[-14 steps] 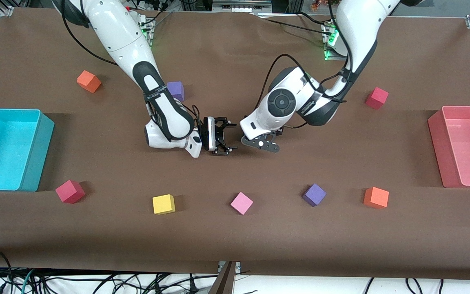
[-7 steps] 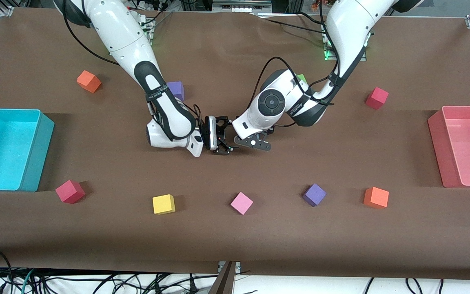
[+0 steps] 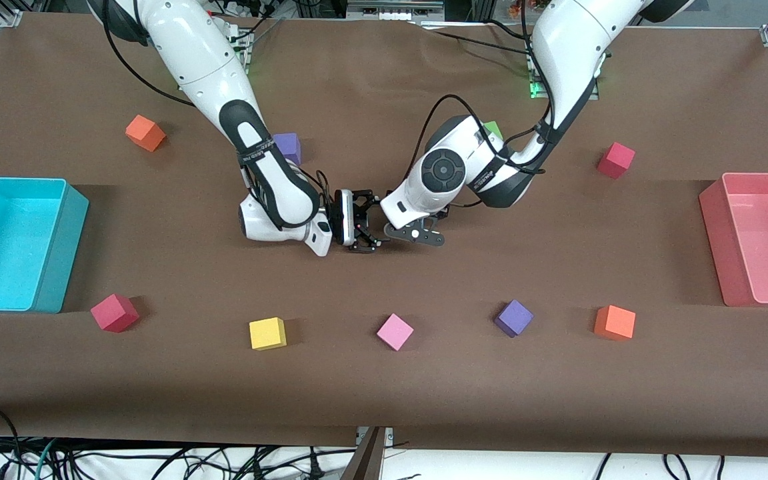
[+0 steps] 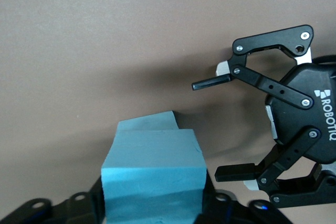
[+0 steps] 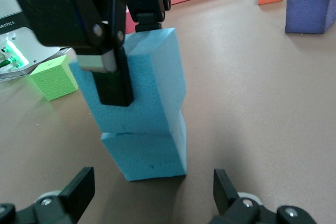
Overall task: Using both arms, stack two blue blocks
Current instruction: 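Lower the cyan cube onto the other cube and open the left gripper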
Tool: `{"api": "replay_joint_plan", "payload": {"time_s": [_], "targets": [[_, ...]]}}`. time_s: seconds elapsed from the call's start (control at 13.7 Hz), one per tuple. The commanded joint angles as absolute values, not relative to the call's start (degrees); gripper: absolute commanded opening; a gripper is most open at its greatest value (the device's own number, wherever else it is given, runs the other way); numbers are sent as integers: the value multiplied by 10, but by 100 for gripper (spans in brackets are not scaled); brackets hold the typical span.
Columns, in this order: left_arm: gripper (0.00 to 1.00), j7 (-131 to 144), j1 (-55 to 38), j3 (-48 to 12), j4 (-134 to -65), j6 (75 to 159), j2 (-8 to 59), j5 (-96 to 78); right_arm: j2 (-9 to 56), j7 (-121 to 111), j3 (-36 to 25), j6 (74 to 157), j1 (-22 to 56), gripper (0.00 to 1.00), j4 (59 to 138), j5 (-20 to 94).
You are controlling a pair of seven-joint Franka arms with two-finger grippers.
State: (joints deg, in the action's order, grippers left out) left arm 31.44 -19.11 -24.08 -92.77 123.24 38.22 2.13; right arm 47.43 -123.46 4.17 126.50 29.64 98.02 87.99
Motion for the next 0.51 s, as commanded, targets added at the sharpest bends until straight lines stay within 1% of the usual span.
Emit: {"api": "replay_joint_plan", "payload": {"time_s": [0.0, 0.22, 0.44], "targets": [[100, 330, -197, -239, -924, 1216, 376, 15, 483, -1248, 43, 1268, 299, 100, 970, 894], [100, 329, -195, -243, -919, 1175, 355, 12, 483, -1248, 42, 1271, 299, 100, 969, 894], [100, 328, -185, -262, -915, 1137, 321, -17, 483, -1245, 42, 1272, 299, 100, 969, 892]]}}
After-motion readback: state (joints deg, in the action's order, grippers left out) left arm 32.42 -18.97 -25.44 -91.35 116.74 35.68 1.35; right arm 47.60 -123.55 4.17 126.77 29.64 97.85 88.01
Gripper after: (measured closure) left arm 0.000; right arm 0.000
